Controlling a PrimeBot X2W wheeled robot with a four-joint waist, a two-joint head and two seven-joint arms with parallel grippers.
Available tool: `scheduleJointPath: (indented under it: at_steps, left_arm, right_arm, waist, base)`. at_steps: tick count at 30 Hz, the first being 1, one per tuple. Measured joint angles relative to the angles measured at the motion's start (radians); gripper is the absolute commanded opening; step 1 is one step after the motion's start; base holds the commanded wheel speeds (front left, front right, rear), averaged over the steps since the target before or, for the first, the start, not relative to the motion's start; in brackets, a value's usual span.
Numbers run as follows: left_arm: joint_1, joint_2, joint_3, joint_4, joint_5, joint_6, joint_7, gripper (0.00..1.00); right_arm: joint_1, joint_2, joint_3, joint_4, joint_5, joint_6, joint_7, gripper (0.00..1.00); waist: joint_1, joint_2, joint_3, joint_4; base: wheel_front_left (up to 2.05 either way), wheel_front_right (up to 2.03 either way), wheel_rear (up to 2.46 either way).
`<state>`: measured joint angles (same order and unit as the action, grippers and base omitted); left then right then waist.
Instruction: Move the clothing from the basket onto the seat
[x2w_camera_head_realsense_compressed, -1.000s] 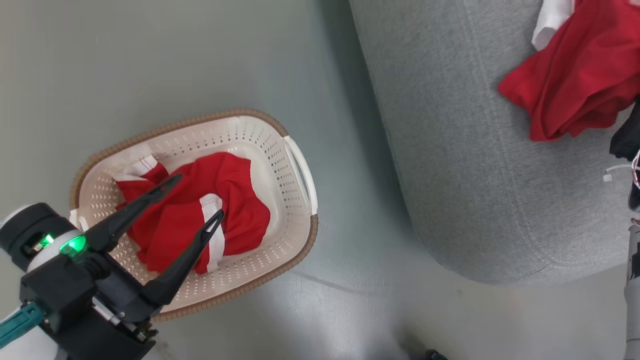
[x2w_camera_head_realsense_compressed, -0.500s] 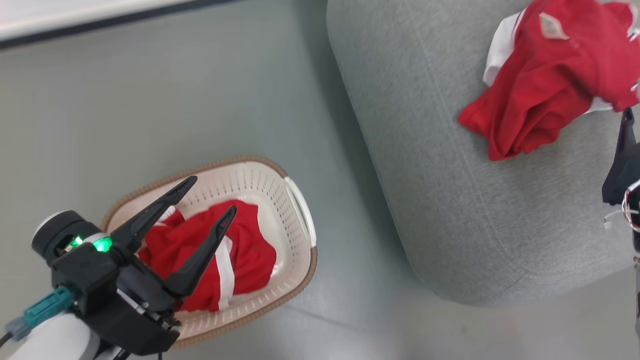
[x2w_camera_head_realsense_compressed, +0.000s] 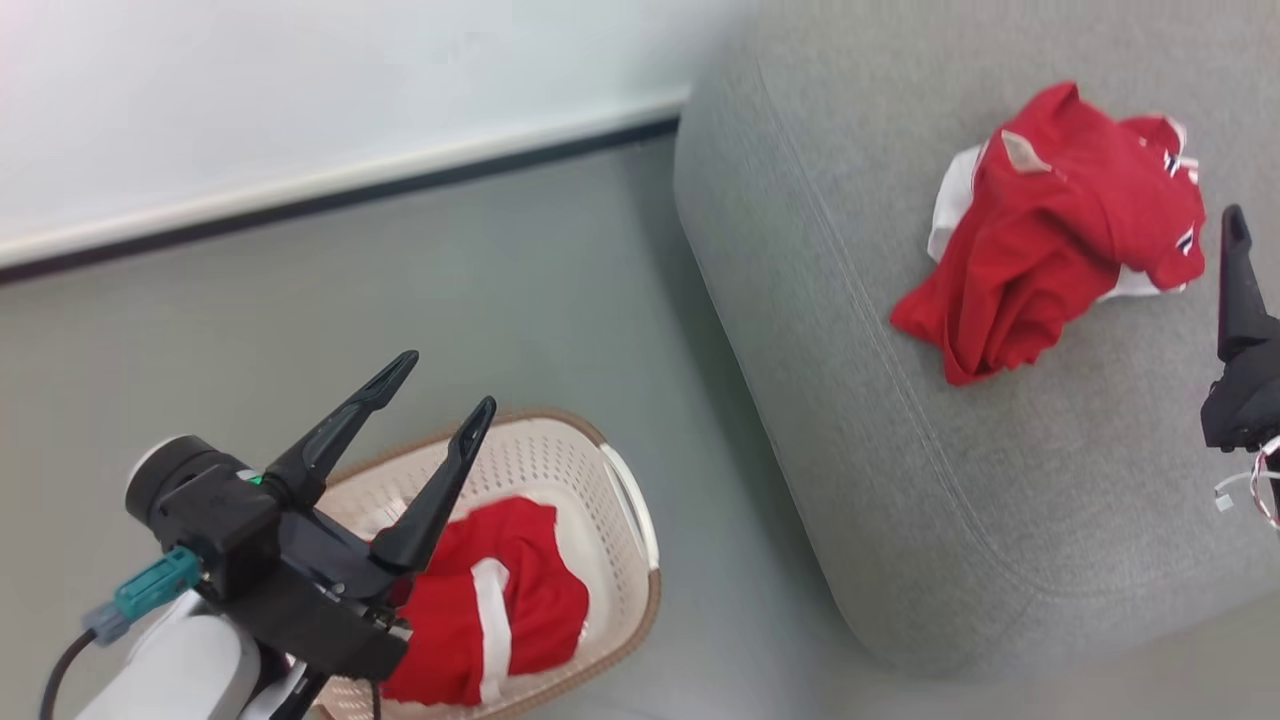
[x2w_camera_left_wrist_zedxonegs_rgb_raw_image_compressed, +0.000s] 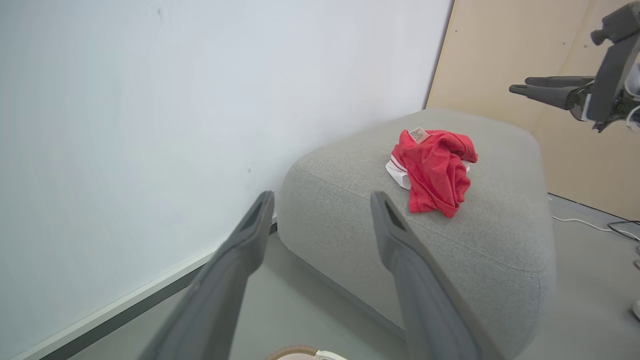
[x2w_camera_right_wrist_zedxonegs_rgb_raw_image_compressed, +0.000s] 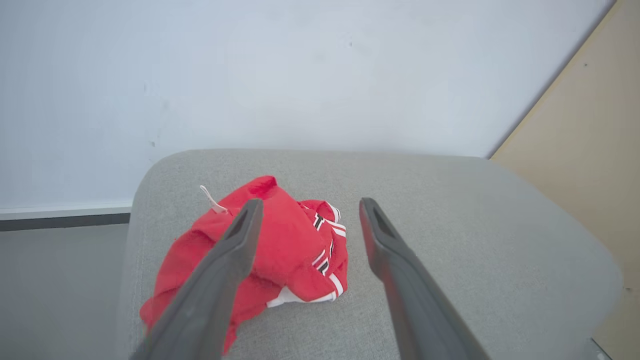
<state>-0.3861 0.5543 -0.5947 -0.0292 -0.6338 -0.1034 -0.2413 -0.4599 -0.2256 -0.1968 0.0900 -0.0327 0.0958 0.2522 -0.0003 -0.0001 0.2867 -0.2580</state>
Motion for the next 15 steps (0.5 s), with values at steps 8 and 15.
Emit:
scheduleJointPath:
  at_steps: [8, 15]
  left_arm:
    - [0.016, -0.063, 0.006, 0.081, -0.042, 0.033, -0.003, 1.0]
    - [0.098, -0.097, 0.029, 0.11, -0.061, 0.088, -0.008, 1.0]
  right_arm:
    - [0.057, 0.007, 0.048, -0.087, 0.064, 0.02, -0.041, 1.0]
    - [0.169, 0.038, 0.105, -0.143, 0.122, 0.025, -0.08, 1.0]
  waist:
    - [0.0, 0.0, -0.104, 0.057]
    - [0.0001, 0.0, -0.189, 0.122]
  base:
    - [0.0, 0.0, 0.0]
    - [0.0, 0.0, 0.0]
